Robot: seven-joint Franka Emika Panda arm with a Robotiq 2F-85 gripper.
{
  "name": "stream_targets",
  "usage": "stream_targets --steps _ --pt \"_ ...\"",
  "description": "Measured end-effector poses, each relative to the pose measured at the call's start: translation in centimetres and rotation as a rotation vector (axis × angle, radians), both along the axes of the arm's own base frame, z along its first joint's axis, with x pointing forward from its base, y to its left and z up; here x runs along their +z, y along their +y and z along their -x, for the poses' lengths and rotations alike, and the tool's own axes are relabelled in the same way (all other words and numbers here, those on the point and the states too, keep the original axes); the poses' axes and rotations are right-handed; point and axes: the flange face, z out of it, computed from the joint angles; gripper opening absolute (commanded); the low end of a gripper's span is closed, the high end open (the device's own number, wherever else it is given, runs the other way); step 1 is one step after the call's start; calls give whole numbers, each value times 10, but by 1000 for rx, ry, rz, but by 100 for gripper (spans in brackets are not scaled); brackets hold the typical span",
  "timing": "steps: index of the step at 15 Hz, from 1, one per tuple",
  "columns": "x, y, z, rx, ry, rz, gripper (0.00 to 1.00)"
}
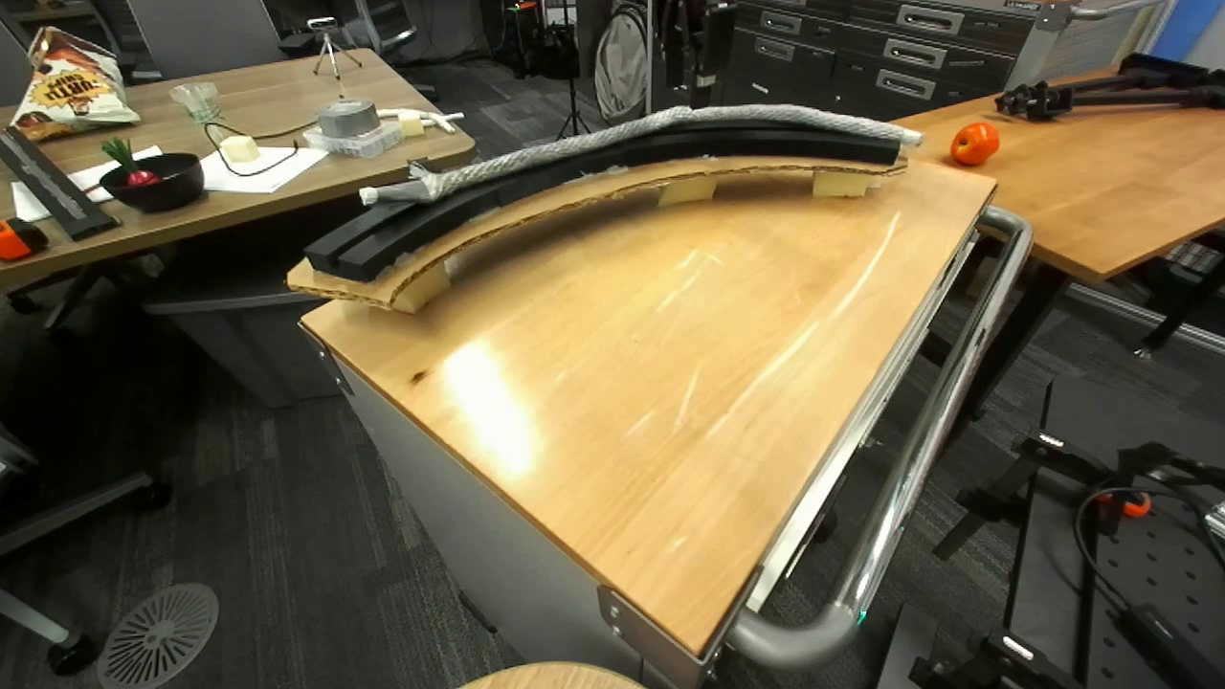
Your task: Place the rope on the platform
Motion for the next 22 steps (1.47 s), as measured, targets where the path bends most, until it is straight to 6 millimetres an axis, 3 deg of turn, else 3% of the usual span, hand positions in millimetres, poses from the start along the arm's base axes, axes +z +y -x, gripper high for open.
stream_targets --steps 14,19,22 --pt "-19 -25 -21 -32 23 1 99" --pt "-22 -31 -25 -43 38 -2 89" --pt "-22 -36 -26 -52 42 -8 73"
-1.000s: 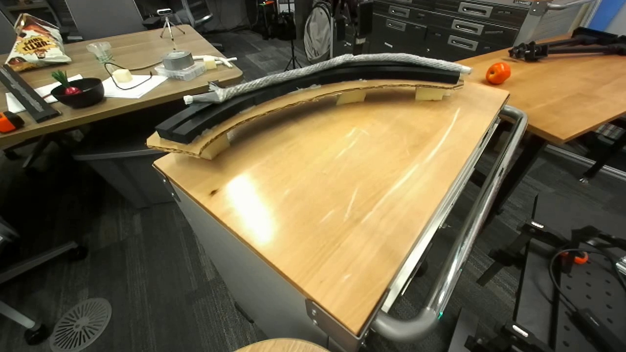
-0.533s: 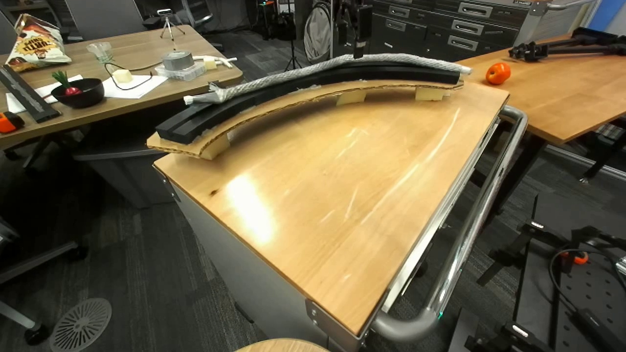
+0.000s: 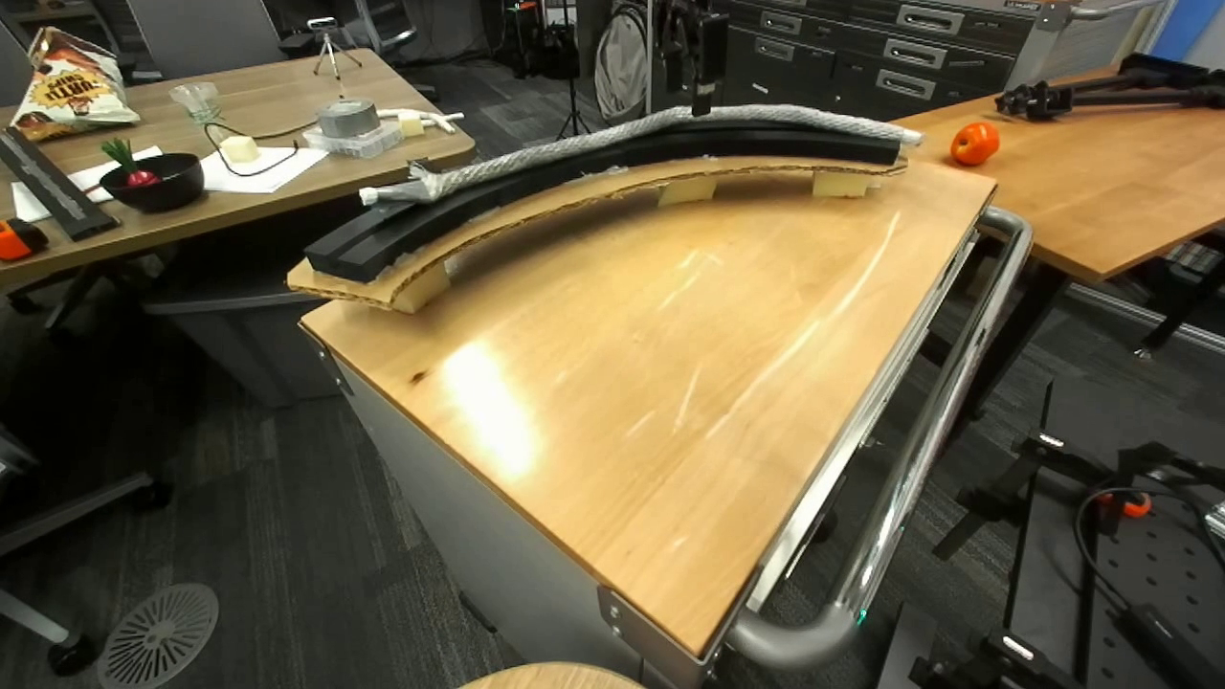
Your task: Place the rope on the platform
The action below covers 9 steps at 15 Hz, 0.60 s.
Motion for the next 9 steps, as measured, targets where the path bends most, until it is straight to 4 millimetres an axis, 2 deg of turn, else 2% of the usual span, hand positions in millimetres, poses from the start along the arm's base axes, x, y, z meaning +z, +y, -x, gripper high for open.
stream_targets --steps 1,2,3,4,5,6,7,8,9 --pt "0 -1 0 -4 0 -4 74" --pt "0 -2 -1 -9 2 -10 65" --pt "-1 -3 -1 -12 4 -16 68" --pt "-1 -3 -1 -15 4 -22 65" --pt "-2 -3 -2 -18 5 -27 56" --pt "-3 -2 -3 -20 6 -31 58" --pt "-5 -2 -4 -21 7 -34 55" --pt "-6 -1 -4 -21 10 -36 46" --pt "-8 -1 -5 -21 12 -39 48"
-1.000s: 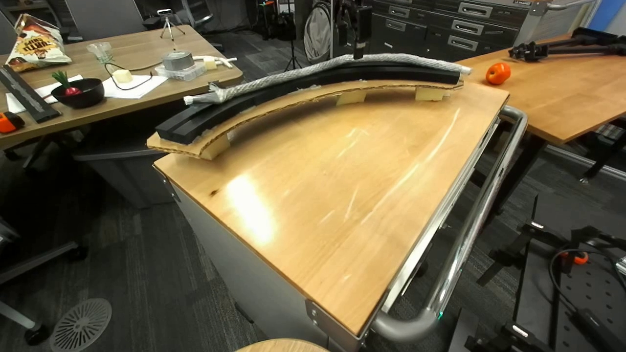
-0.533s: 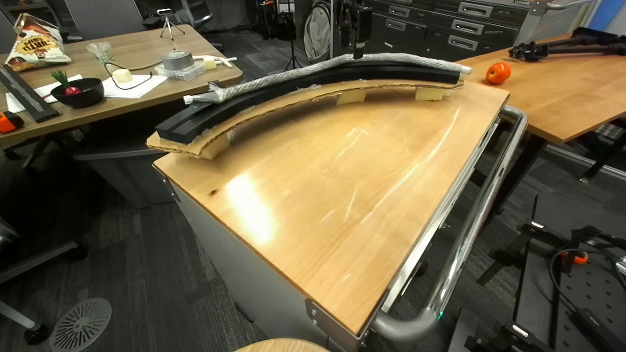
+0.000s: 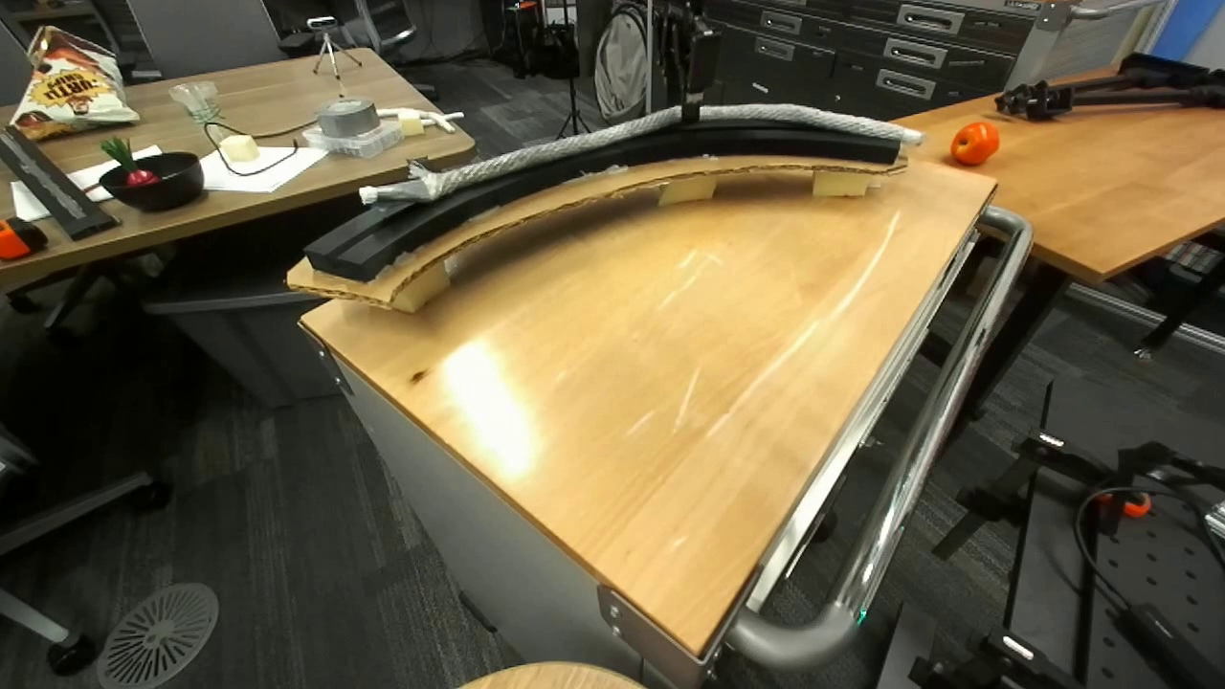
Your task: Place the rope on the platform
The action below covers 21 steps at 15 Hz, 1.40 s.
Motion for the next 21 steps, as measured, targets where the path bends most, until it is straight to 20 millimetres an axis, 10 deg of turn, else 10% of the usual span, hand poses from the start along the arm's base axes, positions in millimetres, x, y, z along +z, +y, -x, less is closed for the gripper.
stream_targets --steps 5,9,21 --pt "-2 1 -1 -3 6 -5 39" --pt "2 1 -1 -3 3 -5 2" --pt "14 31 -1 10 94 42 6"
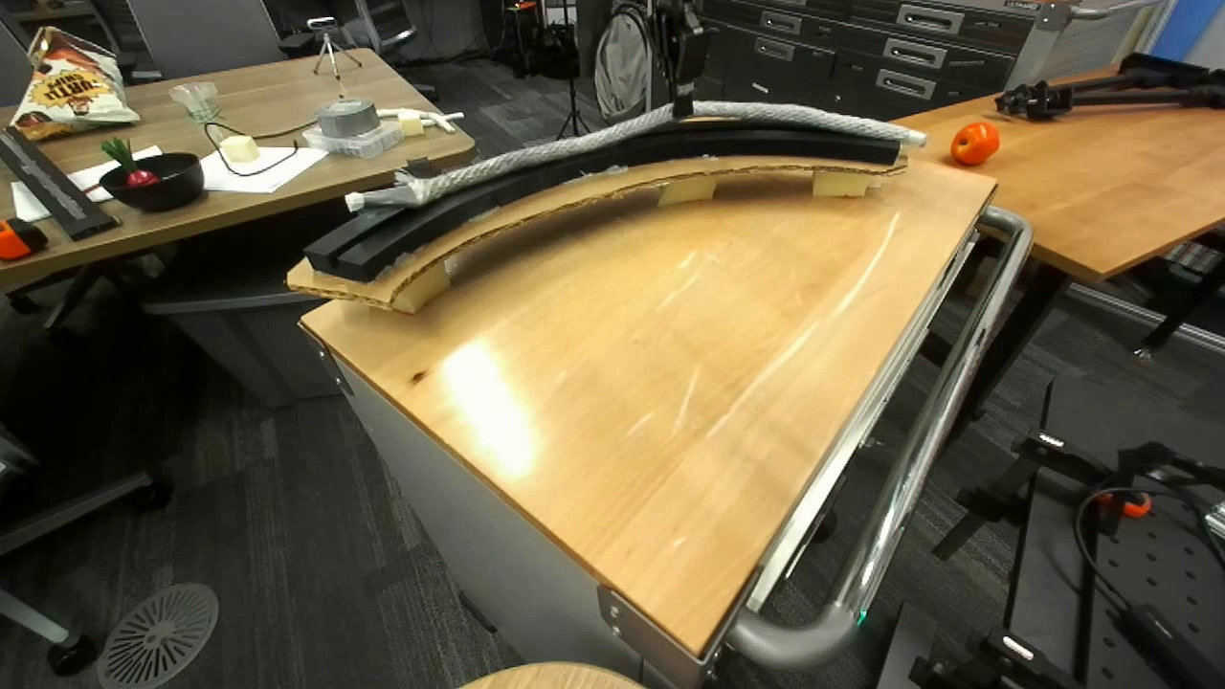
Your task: Place the rope on the platform
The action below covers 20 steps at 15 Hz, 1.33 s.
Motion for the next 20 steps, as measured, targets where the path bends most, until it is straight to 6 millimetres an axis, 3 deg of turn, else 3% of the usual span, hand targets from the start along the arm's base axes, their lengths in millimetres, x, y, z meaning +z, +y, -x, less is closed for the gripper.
stream_targets --steps 8,20 --pt "5 20 -7 -2 -28 5 6" --pt "-3 28 -12 -14 -52 -7 5"
